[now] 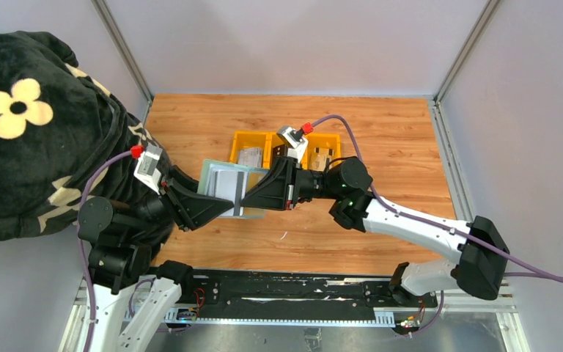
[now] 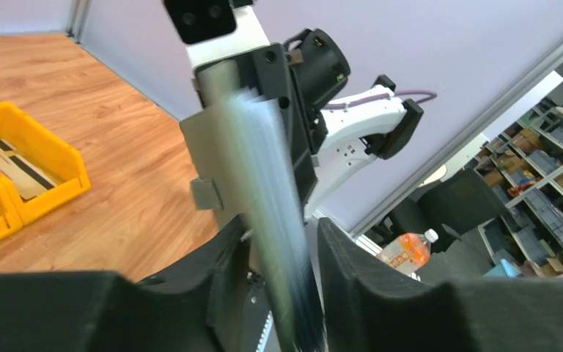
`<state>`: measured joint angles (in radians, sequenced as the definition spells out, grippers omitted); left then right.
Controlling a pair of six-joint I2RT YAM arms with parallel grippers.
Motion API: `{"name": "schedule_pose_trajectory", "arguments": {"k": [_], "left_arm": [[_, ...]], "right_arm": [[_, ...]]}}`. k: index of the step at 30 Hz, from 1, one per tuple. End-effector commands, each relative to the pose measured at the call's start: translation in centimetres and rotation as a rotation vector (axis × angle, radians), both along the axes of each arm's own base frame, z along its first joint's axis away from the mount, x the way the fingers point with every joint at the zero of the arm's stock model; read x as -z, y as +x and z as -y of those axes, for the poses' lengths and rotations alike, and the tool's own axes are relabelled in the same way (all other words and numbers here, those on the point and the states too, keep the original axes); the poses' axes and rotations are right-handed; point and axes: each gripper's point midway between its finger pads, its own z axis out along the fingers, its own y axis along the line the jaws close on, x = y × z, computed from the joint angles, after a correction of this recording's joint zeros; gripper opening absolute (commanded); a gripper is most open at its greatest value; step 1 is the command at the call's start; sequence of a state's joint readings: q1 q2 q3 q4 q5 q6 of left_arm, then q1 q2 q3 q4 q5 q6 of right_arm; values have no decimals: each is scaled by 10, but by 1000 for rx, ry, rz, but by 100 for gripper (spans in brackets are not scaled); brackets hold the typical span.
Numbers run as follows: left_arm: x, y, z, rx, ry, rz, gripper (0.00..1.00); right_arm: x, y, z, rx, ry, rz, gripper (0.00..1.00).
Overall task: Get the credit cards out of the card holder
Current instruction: Remove the credit card from the card holder.
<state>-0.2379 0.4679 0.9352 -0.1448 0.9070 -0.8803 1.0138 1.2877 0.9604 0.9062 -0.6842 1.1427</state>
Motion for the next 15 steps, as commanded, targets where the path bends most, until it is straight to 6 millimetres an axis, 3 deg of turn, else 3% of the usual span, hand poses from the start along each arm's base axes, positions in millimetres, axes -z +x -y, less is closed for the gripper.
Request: {"name": "schedule_pose_trajectory", "arguments": {"k": [1,4,6,15], "left_arm": [[15,-11,3,68,31,-25,46],[18,-9,4,71,30,-45,63],[14,-8,5,75,22,-51,67],[5,-9,5,84,5,-43,55]], "right_arm": [[-35,4,1,-7,128,6,12],[-25,4,-7,-26,63,14,0],[-17,2,-12,-26,3,39,0],[7,1,-9,4,-117,92,0]]}}
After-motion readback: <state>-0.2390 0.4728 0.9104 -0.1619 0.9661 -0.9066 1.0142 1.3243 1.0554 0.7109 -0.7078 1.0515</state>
